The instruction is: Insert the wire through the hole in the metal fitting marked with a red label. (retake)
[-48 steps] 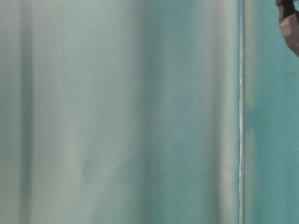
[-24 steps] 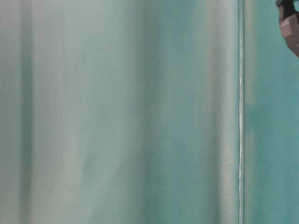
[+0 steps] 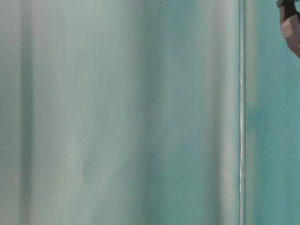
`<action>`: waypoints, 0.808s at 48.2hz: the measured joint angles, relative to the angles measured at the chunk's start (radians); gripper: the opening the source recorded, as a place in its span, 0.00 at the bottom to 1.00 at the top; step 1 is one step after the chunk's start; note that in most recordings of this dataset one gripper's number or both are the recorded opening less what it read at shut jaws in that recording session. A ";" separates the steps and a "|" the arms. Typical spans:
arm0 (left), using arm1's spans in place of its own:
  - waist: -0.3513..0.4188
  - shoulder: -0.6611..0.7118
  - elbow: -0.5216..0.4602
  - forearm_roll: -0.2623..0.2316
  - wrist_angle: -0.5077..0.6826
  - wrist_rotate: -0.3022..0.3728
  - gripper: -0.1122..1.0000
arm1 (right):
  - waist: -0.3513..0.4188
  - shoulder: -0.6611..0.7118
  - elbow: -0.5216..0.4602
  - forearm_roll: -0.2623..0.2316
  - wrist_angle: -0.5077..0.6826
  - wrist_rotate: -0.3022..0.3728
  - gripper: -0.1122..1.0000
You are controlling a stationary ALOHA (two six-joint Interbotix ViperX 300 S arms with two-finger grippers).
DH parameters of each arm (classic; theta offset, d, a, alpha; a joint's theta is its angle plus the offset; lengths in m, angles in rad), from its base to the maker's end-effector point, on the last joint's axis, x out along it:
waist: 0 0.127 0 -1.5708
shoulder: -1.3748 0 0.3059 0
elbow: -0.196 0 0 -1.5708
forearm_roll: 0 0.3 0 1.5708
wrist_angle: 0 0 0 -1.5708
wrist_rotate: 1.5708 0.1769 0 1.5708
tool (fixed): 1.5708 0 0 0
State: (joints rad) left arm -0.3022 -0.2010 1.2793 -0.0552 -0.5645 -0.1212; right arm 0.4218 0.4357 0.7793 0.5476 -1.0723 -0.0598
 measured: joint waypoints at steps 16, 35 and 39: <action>0.012 0.000 0.000 0.000 0.000 0.002 0.70 | 0.000 0.000 -0.002 0.000 0.000 -0.002 0.88; 0.074 0.000 -0.003 0.000 0.000 0.012 0.69 | -0.006 -0.109 0.054 0.000 0.012 -0.057 0.88; 0.083 -0.002 -0.005 0.000 0.000 0.014 0.70 | -0.014 -0.127 0.060 0.002 0.017 -0.058 0.88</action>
State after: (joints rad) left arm -0.2194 -0.2025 1.2747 -0.0552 -0.5645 -0.1074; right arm 0.4080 0.3083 0.8391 0.5492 -1.0554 -0.1181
